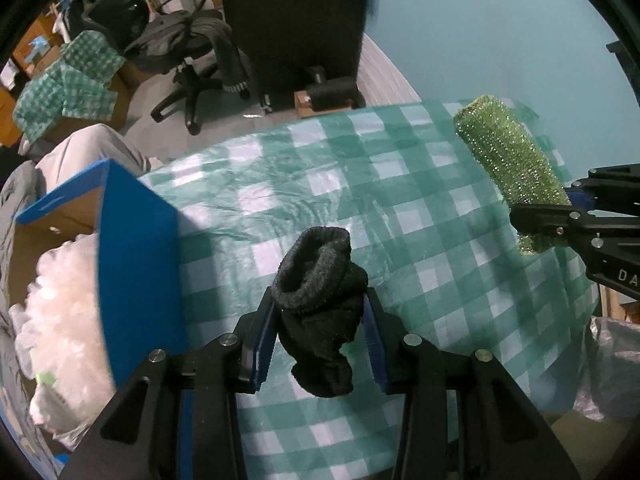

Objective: Organize soft objects
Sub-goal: 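Lift the black sock and green scrubber and carry both over the box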

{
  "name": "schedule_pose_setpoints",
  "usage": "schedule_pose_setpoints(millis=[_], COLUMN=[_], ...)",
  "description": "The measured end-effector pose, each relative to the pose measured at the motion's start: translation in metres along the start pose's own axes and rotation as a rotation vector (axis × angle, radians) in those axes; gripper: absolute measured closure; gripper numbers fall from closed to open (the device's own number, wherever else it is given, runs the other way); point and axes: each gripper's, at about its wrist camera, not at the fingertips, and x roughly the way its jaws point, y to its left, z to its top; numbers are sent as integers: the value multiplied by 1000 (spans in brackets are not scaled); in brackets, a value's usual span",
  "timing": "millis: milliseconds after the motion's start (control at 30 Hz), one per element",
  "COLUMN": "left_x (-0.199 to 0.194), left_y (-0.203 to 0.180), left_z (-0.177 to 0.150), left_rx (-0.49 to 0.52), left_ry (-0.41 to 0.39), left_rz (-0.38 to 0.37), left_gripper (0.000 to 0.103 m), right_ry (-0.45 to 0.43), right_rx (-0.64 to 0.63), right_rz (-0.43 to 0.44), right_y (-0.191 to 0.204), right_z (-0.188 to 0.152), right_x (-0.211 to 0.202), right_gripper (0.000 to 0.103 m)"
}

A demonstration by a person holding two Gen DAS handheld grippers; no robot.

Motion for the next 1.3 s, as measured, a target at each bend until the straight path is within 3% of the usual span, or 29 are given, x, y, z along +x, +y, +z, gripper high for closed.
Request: schedule_pose_setpoints(millis=[633,1300], left_x=[-77,-114], left_y=[61,140], left_z=[-27,-56], left_rx=[-120,-285], left_ry=[-94,-142], left_rz=[25,61], left_gripper=[62,62], right_ry=[-51,-62], right_rx=[-75,-198], right_rz=[18,98], right_y=[66,147], right_z=[20,56], right_x=[-43,-43], right_gripper=[89,89])
